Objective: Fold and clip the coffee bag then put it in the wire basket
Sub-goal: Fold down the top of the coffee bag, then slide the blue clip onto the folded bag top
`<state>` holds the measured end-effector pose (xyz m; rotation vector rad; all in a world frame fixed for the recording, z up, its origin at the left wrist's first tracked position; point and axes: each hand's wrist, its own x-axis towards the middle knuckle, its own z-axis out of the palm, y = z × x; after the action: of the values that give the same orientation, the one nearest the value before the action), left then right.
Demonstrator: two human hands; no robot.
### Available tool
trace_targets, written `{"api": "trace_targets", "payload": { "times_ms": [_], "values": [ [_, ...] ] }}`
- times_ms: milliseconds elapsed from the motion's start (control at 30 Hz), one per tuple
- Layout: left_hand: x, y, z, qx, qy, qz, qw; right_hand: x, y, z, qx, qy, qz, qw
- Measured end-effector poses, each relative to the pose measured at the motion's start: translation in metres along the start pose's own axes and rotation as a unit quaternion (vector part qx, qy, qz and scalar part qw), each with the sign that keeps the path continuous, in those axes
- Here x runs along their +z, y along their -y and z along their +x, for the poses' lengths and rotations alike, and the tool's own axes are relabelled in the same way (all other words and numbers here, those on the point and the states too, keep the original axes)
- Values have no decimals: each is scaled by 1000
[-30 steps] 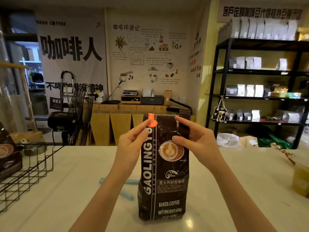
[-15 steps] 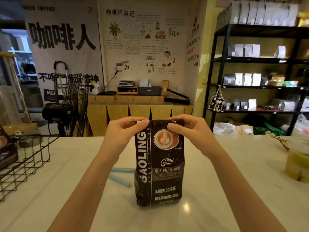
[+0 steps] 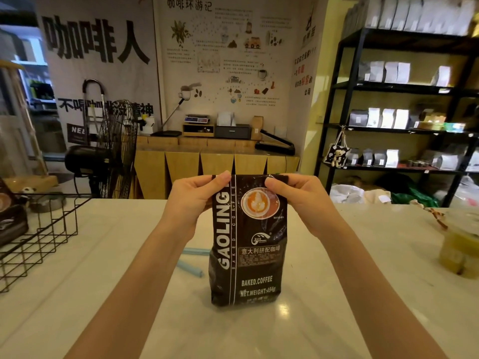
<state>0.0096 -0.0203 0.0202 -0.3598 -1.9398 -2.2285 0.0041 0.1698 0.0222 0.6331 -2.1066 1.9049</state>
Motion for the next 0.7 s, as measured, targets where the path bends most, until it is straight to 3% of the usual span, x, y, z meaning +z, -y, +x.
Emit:
{"api": "trace_targets", "payload": {
  "times_ms": [167,300,367,433,567,700],
  "values": [
    [3,3,2,36,-30,41,998,3,-4,2,-7,-28,31,999],
    [-9,-5,2,18,51,98,994,6,-5,3,3,-39,34,999],
    [-25,-7,7,-4,44,170,984,5,-7,3,11,-45,33,998],
    [-50,0,14,-1,-3,286,958,4,-7,3,17,-49,36,998],
    [-96,38,20,-74,57,454,886,5,-8,3,20,-50,49,997],
    [-121,74,18,-131,45,503,853,5,-9,3,19,-49,55,997]
  ]
}}
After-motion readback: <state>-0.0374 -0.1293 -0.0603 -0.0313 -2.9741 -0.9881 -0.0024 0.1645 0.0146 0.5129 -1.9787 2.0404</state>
